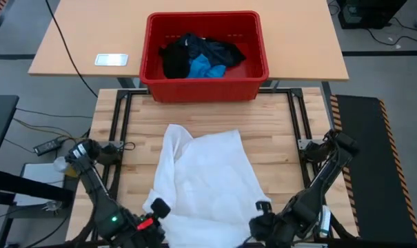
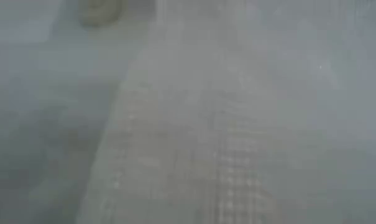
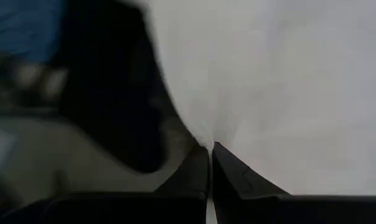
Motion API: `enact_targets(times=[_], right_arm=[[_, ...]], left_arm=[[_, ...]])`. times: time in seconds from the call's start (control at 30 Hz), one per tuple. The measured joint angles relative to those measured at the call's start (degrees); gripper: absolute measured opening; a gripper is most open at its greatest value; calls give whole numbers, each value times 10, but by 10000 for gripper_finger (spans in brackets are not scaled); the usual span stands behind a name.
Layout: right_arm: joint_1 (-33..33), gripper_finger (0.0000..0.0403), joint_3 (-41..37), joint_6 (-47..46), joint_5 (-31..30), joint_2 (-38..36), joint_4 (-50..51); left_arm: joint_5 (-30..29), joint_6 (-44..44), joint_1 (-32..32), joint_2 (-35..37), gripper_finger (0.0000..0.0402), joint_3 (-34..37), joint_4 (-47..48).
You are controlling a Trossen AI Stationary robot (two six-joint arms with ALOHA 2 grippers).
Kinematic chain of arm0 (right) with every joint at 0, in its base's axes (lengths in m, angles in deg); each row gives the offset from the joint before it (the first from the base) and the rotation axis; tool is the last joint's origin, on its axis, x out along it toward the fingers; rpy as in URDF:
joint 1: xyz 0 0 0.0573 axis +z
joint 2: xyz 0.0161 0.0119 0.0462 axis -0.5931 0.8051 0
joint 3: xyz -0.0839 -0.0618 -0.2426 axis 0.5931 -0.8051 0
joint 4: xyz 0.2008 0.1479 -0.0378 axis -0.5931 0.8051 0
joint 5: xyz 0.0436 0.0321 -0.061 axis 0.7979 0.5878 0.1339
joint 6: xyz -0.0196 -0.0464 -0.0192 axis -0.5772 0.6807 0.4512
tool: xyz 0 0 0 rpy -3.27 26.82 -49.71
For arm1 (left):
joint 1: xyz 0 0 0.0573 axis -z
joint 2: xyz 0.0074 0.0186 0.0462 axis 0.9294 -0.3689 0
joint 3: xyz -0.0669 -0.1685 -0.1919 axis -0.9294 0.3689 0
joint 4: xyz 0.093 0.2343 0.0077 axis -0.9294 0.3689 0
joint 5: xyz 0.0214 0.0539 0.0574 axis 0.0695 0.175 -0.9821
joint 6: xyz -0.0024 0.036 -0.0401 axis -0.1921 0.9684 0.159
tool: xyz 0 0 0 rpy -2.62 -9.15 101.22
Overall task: Fold laundry
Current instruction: Fold the white polo
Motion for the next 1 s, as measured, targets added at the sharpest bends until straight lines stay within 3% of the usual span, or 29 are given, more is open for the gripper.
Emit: enact_targets(times=[0.2,0.33,0.47,0.57,0.83,1.0], right_arm=[[-45,12,0,-81,-160,-22,163],[-91,13,0,-128,-201,-20,230],[-142,14,0,-132,-225,-20,264],[-169,14,-8,-120,-261,-20,278],[-238,15,-62,-32,-341,-19,302],[-301,16,-94,36,-384,-19,295]], left_arm=[[-131,-32,-28,32,4,0,76],[-210,-91,-71,35,4,2,147],[-227,-95,-128,39,4,37,142],[-236,-92,-176,48,4,104,142],[-368,-104,-281,139,4,314,114],[-361,-61,-354,225,4,396,23]])
